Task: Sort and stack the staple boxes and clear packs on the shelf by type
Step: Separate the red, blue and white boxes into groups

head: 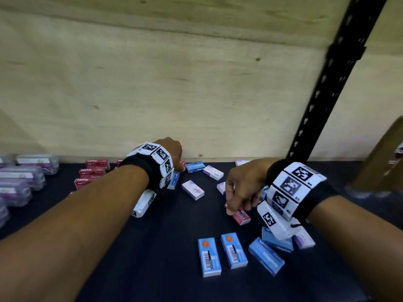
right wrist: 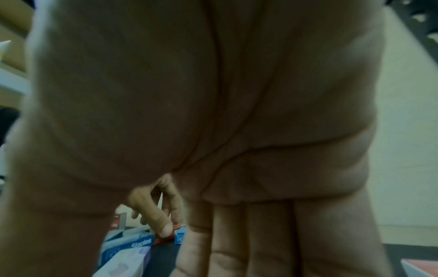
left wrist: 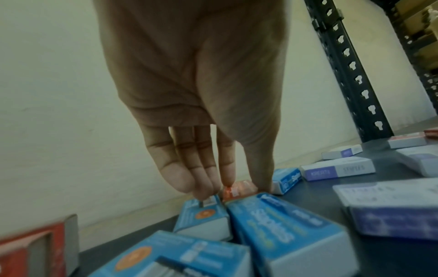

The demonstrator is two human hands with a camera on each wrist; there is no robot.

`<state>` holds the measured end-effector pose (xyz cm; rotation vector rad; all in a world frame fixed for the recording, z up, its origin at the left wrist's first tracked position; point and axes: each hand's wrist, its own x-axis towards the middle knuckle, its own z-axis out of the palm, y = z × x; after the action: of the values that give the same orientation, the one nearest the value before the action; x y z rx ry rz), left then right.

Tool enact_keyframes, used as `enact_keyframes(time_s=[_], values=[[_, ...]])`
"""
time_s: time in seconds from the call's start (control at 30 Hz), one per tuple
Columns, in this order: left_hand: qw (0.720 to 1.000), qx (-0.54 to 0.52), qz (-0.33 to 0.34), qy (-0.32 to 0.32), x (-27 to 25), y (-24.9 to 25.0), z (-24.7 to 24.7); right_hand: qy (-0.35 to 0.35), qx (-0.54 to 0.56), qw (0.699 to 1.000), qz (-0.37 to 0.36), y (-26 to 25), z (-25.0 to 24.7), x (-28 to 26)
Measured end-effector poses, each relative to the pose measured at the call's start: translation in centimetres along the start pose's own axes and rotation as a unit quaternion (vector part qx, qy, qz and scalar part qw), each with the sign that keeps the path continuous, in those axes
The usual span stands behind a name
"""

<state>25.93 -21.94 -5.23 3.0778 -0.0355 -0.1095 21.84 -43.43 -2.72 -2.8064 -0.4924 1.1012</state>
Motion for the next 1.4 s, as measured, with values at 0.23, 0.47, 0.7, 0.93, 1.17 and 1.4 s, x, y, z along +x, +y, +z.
enact_keyframes(time_s=[0.23, 0.47, 0.7, 0.93, 1.17, 1.4], values=[[1.0, -0.005, -0.016, -0.024, 0.4, 0.7, -0.3, 0.008, 0.09, 0.996, -0.018, 1.5, -0.6, -0.1], [1.0, -0.005, -0.018, -0.018, 0.9, 0.9, 0.0, 0.031, 0.147, 0.988, -0.034, 2.8, -1.2, -0.4], [0.998, -0.044, 0.026, 0.019, -0.1, 0.3, -0.5, 0.039, 0.155, 0.986, -0.04, 2.5, -1.8, -0.7], [0.983, -0.175, 0.05, 0.002, -3.1, -1.5, -1.8, 0.069, 0.144, 0.985, -0.066, 0.4, -2.3, -1.0], [0.976, -0.212, 0.053, 0.011, -7.7, -4.4, -3.6, 0.098, 0.081, 0.984, -0.126, -4.1, -2.5, -2.1], [0.974, -0.211, 0.041, -0.073, -13.3, -9.1, -3.4, 0.116, -0.006, 0.978, -0.175, -10.4, -1.1, -1.9]])
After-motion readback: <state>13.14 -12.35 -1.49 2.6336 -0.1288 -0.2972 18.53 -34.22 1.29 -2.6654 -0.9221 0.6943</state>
